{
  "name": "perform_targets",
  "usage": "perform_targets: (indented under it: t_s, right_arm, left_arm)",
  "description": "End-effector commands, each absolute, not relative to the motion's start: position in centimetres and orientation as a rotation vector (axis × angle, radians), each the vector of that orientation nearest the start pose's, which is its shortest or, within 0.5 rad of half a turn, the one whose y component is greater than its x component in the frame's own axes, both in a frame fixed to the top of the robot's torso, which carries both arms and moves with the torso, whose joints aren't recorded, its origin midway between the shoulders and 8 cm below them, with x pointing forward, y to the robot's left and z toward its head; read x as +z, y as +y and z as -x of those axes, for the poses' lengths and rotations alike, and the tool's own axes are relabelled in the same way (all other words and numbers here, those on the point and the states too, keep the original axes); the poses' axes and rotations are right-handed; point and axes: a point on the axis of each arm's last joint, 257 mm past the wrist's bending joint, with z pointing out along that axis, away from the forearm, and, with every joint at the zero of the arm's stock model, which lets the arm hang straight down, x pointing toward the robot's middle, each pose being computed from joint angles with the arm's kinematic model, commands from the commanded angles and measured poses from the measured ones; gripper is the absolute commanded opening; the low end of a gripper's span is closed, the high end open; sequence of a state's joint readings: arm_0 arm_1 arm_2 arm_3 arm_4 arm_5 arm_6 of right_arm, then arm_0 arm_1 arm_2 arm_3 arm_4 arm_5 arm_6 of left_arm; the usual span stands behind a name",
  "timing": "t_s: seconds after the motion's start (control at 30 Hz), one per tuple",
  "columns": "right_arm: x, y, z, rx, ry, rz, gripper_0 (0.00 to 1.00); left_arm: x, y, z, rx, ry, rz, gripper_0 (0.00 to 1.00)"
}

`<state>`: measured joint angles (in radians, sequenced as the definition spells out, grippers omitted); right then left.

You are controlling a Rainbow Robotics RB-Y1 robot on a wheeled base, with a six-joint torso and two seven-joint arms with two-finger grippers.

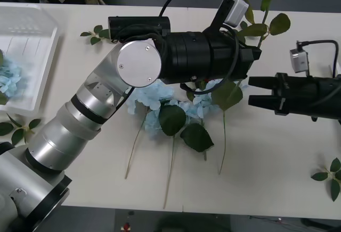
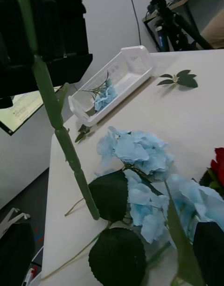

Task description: Put the red flowers into the right box and the blue flowers into the left box

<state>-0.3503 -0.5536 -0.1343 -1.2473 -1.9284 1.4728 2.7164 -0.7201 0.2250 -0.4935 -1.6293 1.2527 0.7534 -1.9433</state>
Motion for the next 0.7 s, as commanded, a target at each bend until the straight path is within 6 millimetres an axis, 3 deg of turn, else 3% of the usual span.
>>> perform_targets:
  t_s: [0.03, 0.37, 0.43, 0.5, 0.53, 0.57, 0.63, 0.7]
  right_arm:
    - [-13.0, -12.9, -45.0, 1.201, 1.534, 0.925, 1.00]
    - [-12.0, -7.5, -45.8, 1.258, 1.474, 0.904, 1.00]
    - [-12.1, -7.0, -45.8, 1.259, 1.476, 0.909, 0.84]
    - [-11.9, -6.8, -46.1, 1.250, 1.475, 0.907, 0.39]
    - [-11.9, -6.6, -46.1, 1.252, 1.475, 0.908, 0.22]
    - [-12.0, -6.5, -46.2, 1.251, 1.478, 0.907, 0.11]
    - [-12.0, -6.3, -46.2, 1.253, 1.476, 0.911, 0.00]
    - [-11.8, -6.1, -46.2, 1.252, 1.472, 0.913, 0.00]
  left_arm:
    - [-3.2, -17.1, -44.5, -1.024, 1.499, -0.973, 0.00]
    - [-3.2, -17.1, -44.5, -1.024, 1.499, -0.973, 0.00]
    - [-3.2, -17.1, -44.5, -1.024, 1.499, -0.973, 0.00]
    - [-3.2, -17.1, -44.5, -1.024, 1.499, -0.973, 0.00]
    - [-3.2, -17.1, -44.5, -1.024, 1.499, -0.973, 0.00]
    - [-3.2, -17.1, -44.5, -1.024, 1.499, -0.973, 0.00]
    - [-3.2, -17.1, -44.5, -1.024, 1.499, -0.973, 0.00]
    - [-3.2, -17.1, -44.5, -1.024, 1.499, -0.973, 0.00]
